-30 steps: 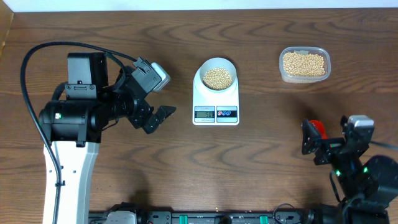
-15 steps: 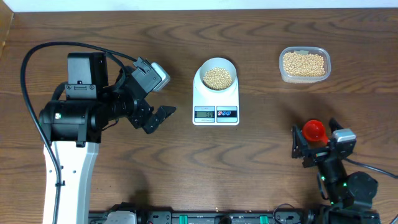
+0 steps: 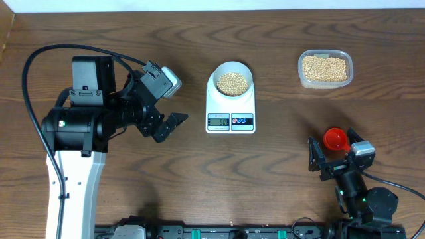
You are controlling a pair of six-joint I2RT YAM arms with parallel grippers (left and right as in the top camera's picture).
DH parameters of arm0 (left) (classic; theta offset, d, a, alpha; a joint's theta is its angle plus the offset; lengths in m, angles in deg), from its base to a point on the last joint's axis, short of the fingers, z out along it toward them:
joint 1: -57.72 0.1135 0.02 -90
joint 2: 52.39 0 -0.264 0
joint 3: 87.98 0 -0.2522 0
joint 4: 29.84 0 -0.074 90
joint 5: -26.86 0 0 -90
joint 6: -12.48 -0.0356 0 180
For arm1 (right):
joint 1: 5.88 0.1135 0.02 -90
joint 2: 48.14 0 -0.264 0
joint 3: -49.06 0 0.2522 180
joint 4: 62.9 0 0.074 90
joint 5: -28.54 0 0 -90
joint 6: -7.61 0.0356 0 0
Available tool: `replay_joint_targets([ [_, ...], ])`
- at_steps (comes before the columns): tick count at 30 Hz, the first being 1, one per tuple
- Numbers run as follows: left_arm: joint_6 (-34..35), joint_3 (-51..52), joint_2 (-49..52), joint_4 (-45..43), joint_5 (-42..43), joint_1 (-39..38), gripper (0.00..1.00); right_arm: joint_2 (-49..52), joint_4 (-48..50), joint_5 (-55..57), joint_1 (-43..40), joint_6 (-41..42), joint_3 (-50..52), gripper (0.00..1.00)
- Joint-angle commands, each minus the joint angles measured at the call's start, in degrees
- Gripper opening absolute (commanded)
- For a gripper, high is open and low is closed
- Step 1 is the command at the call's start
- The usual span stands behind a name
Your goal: Scoop item into bowl and weigh 50g on scale
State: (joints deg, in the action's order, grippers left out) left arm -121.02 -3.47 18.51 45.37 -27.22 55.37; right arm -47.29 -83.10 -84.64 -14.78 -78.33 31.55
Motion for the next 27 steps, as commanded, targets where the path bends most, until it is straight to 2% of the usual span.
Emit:
replay_joint_targets([
  [1, 0.09, -1.01, -0.04, -0.02, 0.92, 0.20, 0.98, -0.57, 0.26, -0.35, 0.44, -0.50, 0.55, 0.99],
  [5, 0.09, -1.01, -0.04, -0.02, 0.94, 0.20, 0.98, -0.57, 0.44, -0.31, 1.31, -0.52, 1.16, 0.99],
  [9, 0.09, -1.01, -0.04, -0.02, 0.92, 0.20, 0.98, -0.57, 4.66, -0.31, 1.79, -0.52, 3.45, 0.99],
  [27, 0.09, -1.01, -0.04, -0.02, 0.94, 0.20, 0.98, -0.57, 3.04, 9.55, 1.88, -4.26, 3.43, 0.99],
])
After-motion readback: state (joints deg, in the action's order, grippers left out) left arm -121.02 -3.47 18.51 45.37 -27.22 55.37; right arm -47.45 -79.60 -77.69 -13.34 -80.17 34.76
